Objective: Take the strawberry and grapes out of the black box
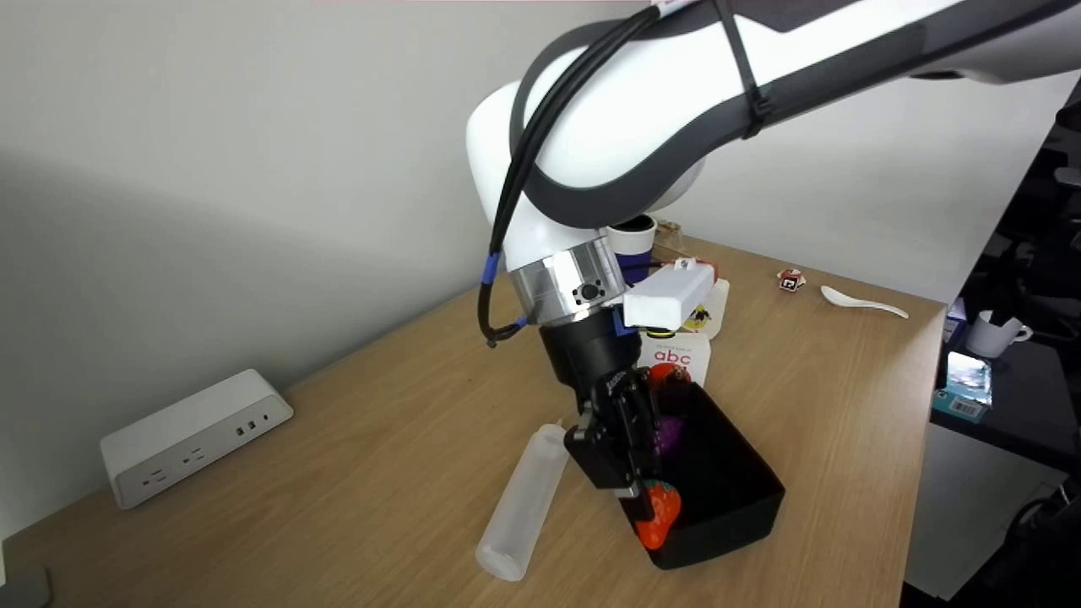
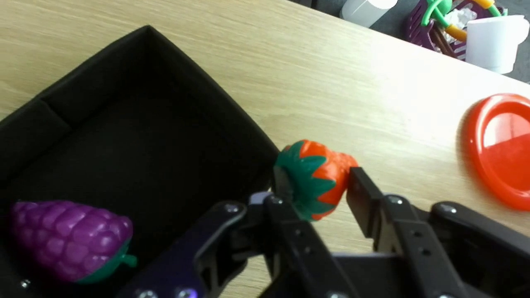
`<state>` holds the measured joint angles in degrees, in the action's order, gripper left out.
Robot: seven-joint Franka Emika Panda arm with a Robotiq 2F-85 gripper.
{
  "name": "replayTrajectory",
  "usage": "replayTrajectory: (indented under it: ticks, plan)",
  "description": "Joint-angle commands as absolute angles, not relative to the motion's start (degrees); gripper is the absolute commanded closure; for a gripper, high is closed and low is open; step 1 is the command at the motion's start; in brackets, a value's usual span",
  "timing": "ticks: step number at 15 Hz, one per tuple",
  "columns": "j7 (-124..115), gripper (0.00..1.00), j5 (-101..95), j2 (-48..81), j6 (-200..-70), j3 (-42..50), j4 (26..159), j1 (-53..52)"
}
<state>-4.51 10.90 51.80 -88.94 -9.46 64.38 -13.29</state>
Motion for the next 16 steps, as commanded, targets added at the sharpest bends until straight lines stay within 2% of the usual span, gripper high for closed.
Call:
replayTrajectory:
  ticks: [1, 16]
  plan:
    - [-4.09, 0.85, 11.99, 53.24, -87.83, -9.68, 62.64, -12.48]
    - [-6.60, 0.85, 10.91, 62.50, -78.28, -9.32, 49.66, -15.35]
